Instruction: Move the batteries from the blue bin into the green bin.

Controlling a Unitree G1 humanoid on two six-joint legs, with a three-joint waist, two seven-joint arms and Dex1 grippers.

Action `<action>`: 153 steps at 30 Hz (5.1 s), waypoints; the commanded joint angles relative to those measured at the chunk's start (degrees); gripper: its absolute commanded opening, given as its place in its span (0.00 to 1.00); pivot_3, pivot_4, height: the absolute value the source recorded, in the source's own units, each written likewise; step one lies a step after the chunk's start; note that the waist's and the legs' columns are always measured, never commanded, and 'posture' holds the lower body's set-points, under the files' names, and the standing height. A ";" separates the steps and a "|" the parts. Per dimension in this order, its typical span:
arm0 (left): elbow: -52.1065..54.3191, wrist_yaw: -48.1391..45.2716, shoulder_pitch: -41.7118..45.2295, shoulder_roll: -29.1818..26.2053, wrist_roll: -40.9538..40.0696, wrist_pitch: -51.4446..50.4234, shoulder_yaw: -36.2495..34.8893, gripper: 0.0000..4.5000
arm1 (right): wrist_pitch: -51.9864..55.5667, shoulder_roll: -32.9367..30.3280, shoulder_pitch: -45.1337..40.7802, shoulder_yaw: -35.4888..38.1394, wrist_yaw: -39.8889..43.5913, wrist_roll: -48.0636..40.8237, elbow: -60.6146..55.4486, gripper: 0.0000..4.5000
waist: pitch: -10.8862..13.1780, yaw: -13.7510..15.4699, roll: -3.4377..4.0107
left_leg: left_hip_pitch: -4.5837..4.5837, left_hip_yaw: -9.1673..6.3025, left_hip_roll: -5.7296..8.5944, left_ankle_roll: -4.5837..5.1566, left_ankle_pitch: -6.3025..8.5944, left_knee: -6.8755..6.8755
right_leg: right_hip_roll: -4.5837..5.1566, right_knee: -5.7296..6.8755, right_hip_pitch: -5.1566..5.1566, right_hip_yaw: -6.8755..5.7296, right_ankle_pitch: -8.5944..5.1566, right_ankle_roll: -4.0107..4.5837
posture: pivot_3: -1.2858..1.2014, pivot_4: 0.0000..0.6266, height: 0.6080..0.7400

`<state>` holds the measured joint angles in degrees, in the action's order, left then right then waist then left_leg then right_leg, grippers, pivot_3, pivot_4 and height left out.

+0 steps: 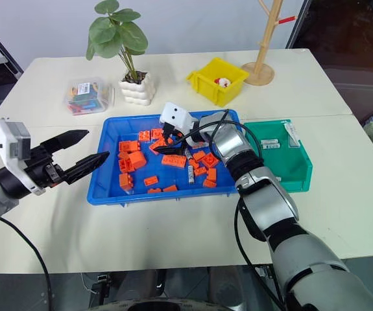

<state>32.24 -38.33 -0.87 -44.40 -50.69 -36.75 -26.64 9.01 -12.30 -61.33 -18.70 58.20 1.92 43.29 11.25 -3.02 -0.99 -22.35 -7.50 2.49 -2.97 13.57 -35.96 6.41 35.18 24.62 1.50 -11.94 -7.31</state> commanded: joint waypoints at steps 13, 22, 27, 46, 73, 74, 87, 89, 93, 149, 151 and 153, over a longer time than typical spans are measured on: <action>-0.71 -3.47 2.76 -2.29 -1.62 -0.13 0.47 1.00 | 35.07 -22.52 15.52 0.80 15.26 -12.26 -49.56 0.99 | 0.00 0.18 0.00 | 0.01 0.04 -0.05 0.01 0.01 -0.03 | 0.01 -0.04 -0.04 0.00 -0.10 0.15 | 0.52 0.24 1.00; -1.36 -3.25 3.32 -1.92 -1.26 -0.17 1.21 1.00 | 28.52 -22.87 19.07 -3.50 13.91 -10.00 -46.90 0.99 | -0.01 0.58 -0.02 | -0.02 0.06 -0.07 0.01 0.01 -0.08 | -0.01 -0.04 -0.05 -0.01 -0.10 0.15 | 0.52 0.24 1.00; -0.71 -2.28 2.65 -1.71 -1.58 -0.32 0.41 1.00 | 23.41 -21.90 18.39 -5.92 14.84 -8.12 -41.78 0.99 | -0.01 0.58 -0.02 | -0.02 0.05 -0.07 0.01 0.01 -0.07 | -0.01 -0.05 -0.05 -0.01 -0.09 0.15 | 0.52 0.24 1.00; 0.14 0.52 2.04 -0.97 -1.58 0.29 -0.31 1.00 | 12.54 -18.40 14.18 -9.22 20.47 -2.41 -25.07 0.99 | -0.02 0.49 -0.03 | 0.01 0.04 -0.07 0.01 0.01 -0.06 | -0.02 -0.05 -0.06 -0.01 -0.07 0.12 | 0.52 0.24 1.00; -8.59 -10.79 15.96 -2.79 0.13 1.05 10.37 1.00 | 23.07 -24.15 0.13 6.10 14.89 -7.18 -26.18 0.50 | -0.03 0.84 -0.07 | -0.03 0.03 -0.06 0.00 0.01 -0.05 | -0.03 -0.05 -0.03 -0.02 -0.01 0.06 | 0.52 0.24 1.00; -9.63 -11.86 17.07 -2.72 0.97 1.40 11.48 1.00 | 22.33 -26.04 0.82 6.37 14.91 -6.55 -26.08 0.50 | -0.06 0.95 -0.13 | -0.03 0.02 -0.05 0.00 0.01 -0.02 | -0.03 -0.10 -0.07 -0.03 0.00 0.03 | 0.52 0.24 1.00; -21.73 -26.83 25.95 -3.28 12.14 6.38 23.66 1.00 | 29.30 -45.90 20.13 17.25 11.88 -9.28 -35.49 0.50 | 0.07 1.38 0.06 | -0.06 0.22 -0.07 -0.06 0.08 -0.09 | 0.02 -0.09 -0.01 -0.01 -0.01 0.00 | 0.52 0.24 1.00; -22.68 -28.15 26.42 -3.49 13.48 6.97 24.37 1.00 | 30.38 -46.50 22.68 18.64 10.98 -10.01 -36.91 0.50 | 0.07 1.09 0.06 | -0.06 0.22 -0.07 -0.05 0.08 -0.12 | 0.02 -0.09 -0.02 -0.01 -0.01 0.00 | 0.52 0.24 1.00; -23.95 -29.86 27.03 -3.58 15.07 7.54 24.80 1.00 | 31.12 -46.96 26.57 20.02 9.56 -10.96 -38.80 0.50 | 0.07 0.57 0.06 | -0.06 0.21 -0.08 -0.05 0.08 -0.13 | 0.02 -0.07 -0.03 -0.01 0.00 -0.01 | 0.52 0.24 1.00; -8.05 -13.59 12.78 -3.73 9.28 0.05 9.93 1.00 | 30.70 -14.91 17.28 -2.03 -2.39 -11.82 -30.39 0.99 | 0.04 0.46 0.01 | -0.01 0.07 -0.14 -0.06 0.07 -0.15 | -0.09 -0.01 -0.05 -0.02 0.01 0.00 | 0.52 0.24 1.00; -8.04 -13.36 12.76 -3.61 9.23 0.15 10.06 1.00 | 30.36 -14.13 16.83 -2.08 -2.35 -11.34 -29.74 0.99 | 0.04 0.48 0.01 | -0.01 0.06 -0.14 -0.06 0.07 -0.15 | -0.10 0.00 -0.05 -0.02 0.01 0.01 | 0.52 0.24 1.00; -7.97 -13.21 12.66 -3.52 9.20 0.21 10.11 1.00 | 29.68 -13.55 16.57 -2.21 -2.49 -10.50 -29.00 0.99 | 0.04 0.49 0.01 | -0.01 0.06 -0.14 -0.06 0.07 -0.15 | -0.10 0.00 -0.05 -0.02 0.01 0.01 | 0.52 0.24 1.00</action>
<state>22.75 -51.87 11.38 -47.98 -40.69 -37.19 -15.04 39.22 -26.20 -44.13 -20.41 55.87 -9.46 13.72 11.28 -2.53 -0.99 -22.36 -7.44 2.35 -3.03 13.64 -36.11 6.31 35.18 24.56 1.48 -11.92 -7.30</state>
